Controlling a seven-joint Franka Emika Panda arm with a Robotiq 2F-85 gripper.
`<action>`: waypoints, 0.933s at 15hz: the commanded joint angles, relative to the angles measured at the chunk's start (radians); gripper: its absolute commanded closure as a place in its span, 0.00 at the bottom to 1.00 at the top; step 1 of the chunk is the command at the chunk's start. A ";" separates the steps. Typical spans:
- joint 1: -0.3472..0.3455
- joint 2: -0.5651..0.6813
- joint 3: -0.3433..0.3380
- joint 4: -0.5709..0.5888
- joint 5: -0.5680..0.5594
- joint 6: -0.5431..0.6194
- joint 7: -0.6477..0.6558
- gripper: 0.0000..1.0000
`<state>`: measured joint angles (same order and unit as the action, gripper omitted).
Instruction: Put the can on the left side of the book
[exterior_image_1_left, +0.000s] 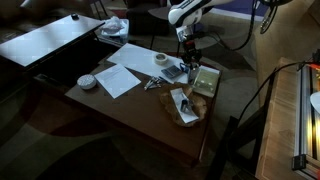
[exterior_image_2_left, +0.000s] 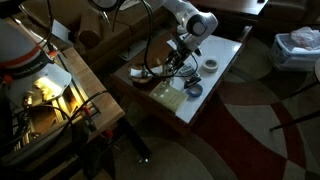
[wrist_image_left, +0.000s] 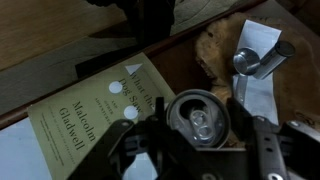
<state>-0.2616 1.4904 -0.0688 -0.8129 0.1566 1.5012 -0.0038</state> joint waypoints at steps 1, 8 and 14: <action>-0.018 -0.001 0.022 -0.001 0.002 -0.005 0.022 0.63; -0.022 -0.002 0.027 0.000 0.006 -0.007 0.032 0.00; -0.003 -0.044 0.010 -0.011 0.025 0.084 0.098 0.00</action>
<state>-0.2695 1.4803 -0.0581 -0.8034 0.1627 1.5189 0.0495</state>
